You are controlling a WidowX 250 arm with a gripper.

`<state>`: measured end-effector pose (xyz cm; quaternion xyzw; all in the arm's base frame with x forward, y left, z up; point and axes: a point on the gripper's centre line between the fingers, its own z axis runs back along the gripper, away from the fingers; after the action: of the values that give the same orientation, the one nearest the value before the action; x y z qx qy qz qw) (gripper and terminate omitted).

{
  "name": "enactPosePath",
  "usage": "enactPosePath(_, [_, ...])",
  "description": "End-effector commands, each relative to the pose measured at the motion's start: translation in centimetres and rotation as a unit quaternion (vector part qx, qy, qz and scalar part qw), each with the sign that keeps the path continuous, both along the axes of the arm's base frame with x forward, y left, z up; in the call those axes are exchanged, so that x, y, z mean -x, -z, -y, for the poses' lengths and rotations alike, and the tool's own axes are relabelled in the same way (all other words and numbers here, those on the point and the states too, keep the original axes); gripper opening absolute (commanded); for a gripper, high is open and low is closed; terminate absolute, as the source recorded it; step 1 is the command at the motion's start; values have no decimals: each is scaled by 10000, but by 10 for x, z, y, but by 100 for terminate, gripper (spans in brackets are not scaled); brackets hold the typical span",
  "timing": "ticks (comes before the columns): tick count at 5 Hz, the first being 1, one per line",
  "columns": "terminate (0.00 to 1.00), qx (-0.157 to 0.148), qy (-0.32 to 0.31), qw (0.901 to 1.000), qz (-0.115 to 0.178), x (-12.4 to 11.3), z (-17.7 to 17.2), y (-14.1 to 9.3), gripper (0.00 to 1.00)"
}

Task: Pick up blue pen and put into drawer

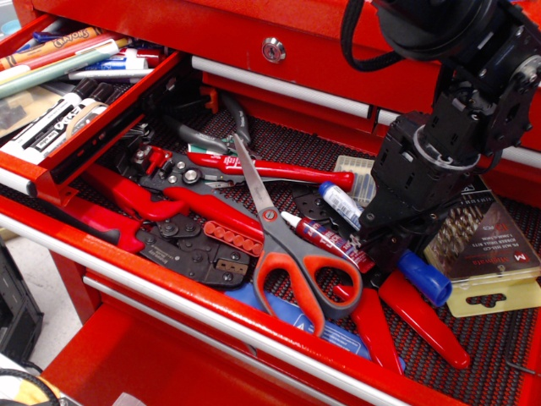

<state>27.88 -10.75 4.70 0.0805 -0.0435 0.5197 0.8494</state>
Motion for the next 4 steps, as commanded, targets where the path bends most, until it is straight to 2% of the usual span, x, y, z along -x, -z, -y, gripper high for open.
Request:
enactPosePath(1, [0,-675,1180,9906,143,1,-59,-72,0])
enactPosePath(2, [0,-672,2077,9758,135,11,-108,-100,0])
enactPosePath(3, [0,-619,3038,9507,26,14,-157,-120,0])
enactPosePath(4, [0,-580,4132,9088,-9,17,-203,-122,0])
